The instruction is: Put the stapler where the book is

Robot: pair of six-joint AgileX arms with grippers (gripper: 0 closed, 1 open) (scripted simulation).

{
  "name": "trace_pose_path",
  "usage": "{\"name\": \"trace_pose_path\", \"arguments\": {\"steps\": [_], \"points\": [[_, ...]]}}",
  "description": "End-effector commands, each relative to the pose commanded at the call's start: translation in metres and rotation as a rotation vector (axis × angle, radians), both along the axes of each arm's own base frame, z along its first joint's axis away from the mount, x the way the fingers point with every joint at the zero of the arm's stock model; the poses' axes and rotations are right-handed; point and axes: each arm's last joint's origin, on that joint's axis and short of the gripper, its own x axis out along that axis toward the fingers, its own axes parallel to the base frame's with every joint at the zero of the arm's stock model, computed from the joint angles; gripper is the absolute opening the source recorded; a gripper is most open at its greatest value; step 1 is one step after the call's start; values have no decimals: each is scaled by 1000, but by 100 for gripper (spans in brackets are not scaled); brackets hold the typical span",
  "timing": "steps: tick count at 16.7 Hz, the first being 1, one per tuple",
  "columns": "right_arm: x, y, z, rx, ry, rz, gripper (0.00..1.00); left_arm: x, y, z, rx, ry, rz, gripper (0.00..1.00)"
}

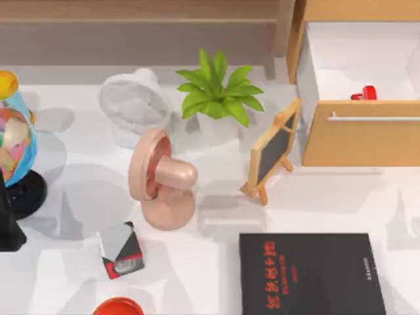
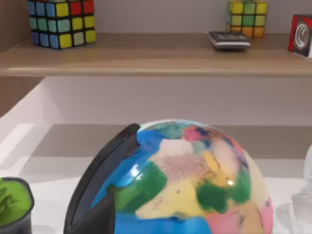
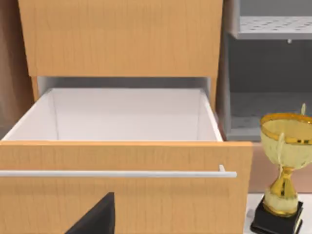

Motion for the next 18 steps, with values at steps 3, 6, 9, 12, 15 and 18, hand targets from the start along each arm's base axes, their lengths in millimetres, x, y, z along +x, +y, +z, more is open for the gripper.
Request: {"name": "trace_pose_path", "arguments": {"steps": [3, 6, 9, 12, 15, 18], "points": [[0, 0, 2, 0, 6, 0, 100, 0, 0, 0, 0, 0, 0, 100], [1, 1, 20, -1, 60, 4, 100, 0, 0, 0, 0, 0, 0, 100], [8, 2, 54, -2, 170, 12, 100, 0, 0, 0, 0, 0, 0, 100], [31, 6, 97, -3, 328, 25, 100, 0, 0, 0, 0, 0, 0, 100], [74, 11, 136, -6, 515, 43, 100, 0, 0, 0, 0, 0, 0, 100], [136, 21, 159, -12, 720, 62, 100, 0, 0, 0, 0, 0, 0, 100]]}}
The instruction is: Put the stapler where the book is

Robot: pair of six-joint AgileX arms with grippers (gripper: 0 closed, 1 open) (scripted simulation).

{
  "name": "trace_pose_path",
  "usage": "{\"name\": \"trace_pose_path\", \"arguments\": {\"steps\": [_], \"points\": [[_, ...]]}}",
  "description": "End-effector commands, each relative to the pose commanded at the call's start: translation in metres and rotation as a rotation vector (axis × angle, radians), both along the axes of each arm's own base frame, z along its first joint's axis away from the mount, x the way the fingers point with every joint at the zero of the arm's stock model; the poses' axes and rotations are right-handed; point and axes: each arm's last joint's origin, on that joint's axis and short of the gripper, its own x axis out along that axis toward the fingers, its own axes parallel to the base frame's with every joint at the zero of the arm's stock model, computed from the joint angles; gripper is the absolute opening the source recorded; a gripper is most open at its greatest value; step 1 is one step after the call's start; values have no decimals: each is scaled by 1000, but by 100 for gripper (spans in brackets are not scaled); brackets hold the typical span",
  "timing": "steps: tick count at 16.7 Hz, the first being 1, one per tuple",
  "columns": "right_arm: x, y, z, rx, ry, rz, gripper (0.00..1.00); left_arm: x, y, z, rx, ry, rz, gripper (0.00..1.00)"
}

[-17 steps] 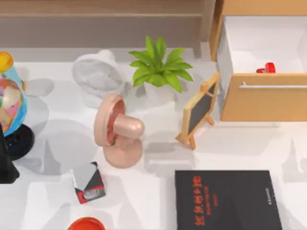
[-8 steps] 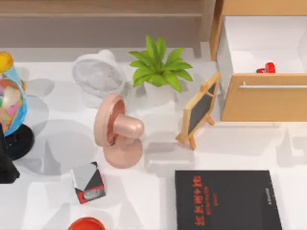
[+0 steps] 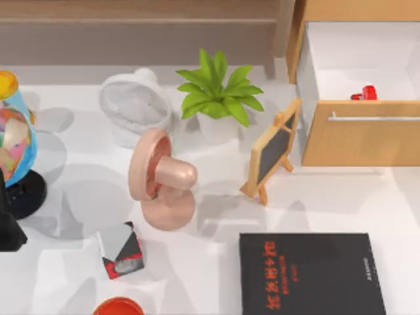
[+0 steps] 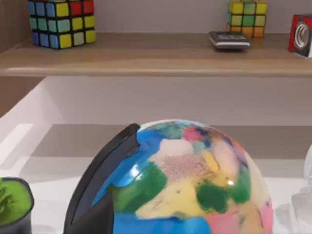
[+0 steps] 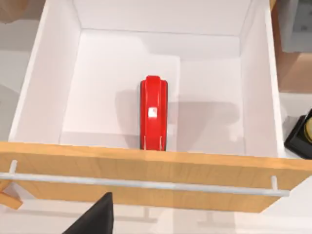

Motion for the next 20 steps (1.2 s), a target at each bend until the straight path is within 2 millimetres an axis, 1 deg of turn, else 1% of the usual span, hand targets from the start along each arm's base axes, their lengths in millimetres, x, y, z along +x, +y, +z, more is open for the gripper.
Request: {"name": "trace_pose_path", "arguments": {"steps": [2, 4, 7, 10, 13, 15, 17, 20], "points": [[47, 8, 2, -6, 138, 12, 100, 0, 0, 0, 0, 0, 0, 100], [94, 18, -8, -14, 274, 22, 100, 0, 0, 0, 0, 0, 0, 100], [156, 32, -40, -29, 459, 31, 100, 0, 0, 0, 0, 0, 0, 100], [200, 43, -80, -43, 608, 29, 100, 0, 0, 0, 0, 0, 0, 100], [227, 48, -114, -52, 706, 18, 100, 0, 0, 0, 0, 0, 0, 100], [237, 49, -128, -54, 738, 11, 100, 0, 0, 0, 0, 0, 0, 100], [241, 50, -133, -54, 749, 7, 100, 0, 0, 0, 0, 0, 0, 100], [241, 50, -133, -54, 749, 7, 100, 0, 0, 0, 0, 0, 0, 100]]}}
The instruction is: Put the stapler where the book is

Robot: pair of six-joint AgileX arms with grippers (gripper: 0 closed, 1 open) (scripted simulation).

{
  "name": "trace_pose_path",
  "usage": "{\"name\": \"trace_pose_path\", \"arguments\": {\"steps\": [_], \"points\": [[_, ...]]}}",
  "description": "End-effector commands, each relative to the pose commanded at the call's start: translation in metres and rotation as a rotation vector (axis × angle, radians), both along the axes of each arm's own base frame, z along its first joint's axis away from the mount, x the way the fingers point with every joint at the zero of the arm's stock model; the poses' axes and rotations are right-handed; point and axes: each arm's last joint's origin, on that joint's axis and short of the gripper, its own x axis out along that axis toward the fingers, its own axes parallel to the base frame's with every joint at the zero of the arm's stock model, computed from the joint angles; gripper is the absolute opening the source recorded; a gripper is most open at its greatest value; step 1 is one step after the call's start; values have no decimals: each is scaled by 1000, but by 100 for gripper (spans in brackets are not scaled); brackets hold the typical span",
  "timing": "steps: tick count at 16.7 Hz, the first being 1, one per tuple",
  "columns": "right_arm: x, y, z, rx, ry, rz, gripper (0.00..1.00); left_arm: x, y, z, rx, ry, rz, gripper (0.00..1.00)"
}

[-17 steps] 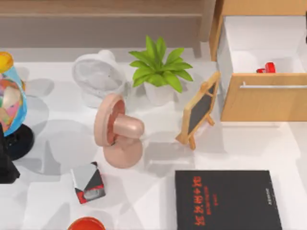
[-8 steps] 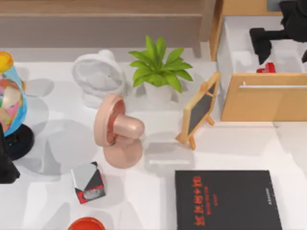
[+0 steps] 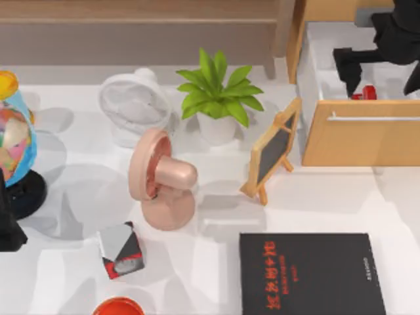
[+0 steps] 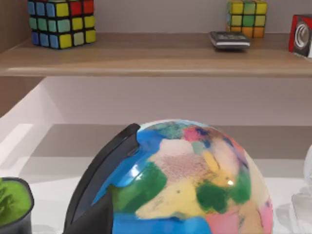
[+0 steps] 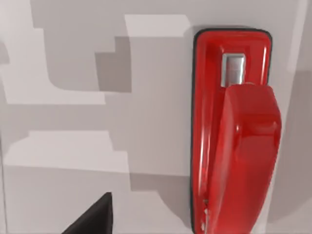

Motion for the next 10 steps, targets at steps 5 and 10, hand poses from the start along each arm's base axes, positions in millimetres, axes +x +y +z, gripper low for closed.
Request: {"name": "trace_pose_path", "arguments": {"steps": [5, 10], "points": [[0, -2, -1, 1, 0, -2, 100, 0, 0, 0, 0, 0, 0, 100], [-2, -2, -2, 0, 0, 1, 100, 0, 0, 0, 0, 0, 0, 100]]}}
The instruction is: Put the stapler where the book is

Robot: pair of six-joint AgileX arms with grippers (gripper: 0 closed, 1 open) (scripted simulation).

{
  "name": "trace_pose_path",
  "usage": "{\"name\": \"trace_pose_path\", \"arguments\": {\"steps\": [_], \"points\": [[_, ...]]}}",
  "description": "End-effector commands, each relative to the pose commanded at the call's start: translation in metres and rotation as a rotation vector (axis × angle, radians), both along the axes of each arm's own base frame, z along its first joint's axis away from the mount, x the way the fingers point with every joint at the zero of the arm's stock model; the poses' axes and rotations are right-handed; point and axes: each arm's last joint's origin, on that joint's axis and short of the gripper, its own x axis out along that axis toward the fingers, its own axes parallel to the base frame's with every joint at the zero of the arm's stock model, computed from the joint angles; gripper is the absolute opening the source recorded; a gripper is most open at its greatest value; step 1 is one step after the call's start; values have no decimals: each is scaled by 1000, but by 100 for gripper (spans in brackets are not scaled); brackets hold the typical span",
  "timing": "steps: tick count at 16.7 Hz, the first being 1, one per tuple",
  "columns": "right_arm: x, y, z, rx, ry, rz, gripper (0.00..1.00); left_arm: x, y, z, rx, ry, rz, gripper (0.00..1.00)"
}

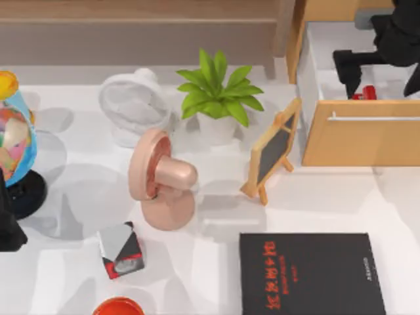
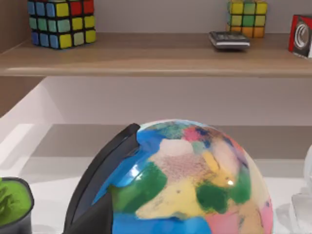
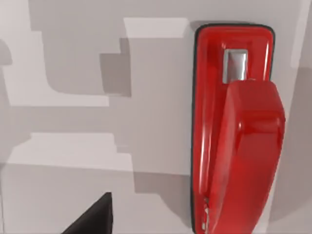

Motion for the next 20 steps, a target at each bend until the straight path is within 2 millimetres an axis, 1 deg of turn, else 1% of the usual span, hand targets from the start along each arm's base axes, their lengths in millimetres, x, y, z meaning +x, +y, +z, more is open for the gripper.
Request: {"name": "trace_pose_path", "arguments": {"steps": [4, 7, 15, 19, 20], "points": [[-2, 1, -4, -2, 0, -1, 100, 0, 0, 0, 0, 0, 0, 100], [-2, 3, -11, -2, 1, -1, 100, 0, 0, 0, 0, 0, 0, 100], [7, 2, -46, 0, -1, -1, 100, 0, 0, 0, 0, 0, 0, 100], [7, 2, -48, 0, 0, -1, 100, 0, 0, 0, 0, 0, 0, 100], [7, 2, -48, 0, 0, -1, 92, 0, 0, 0, 0, 0, 0, 100]]}}
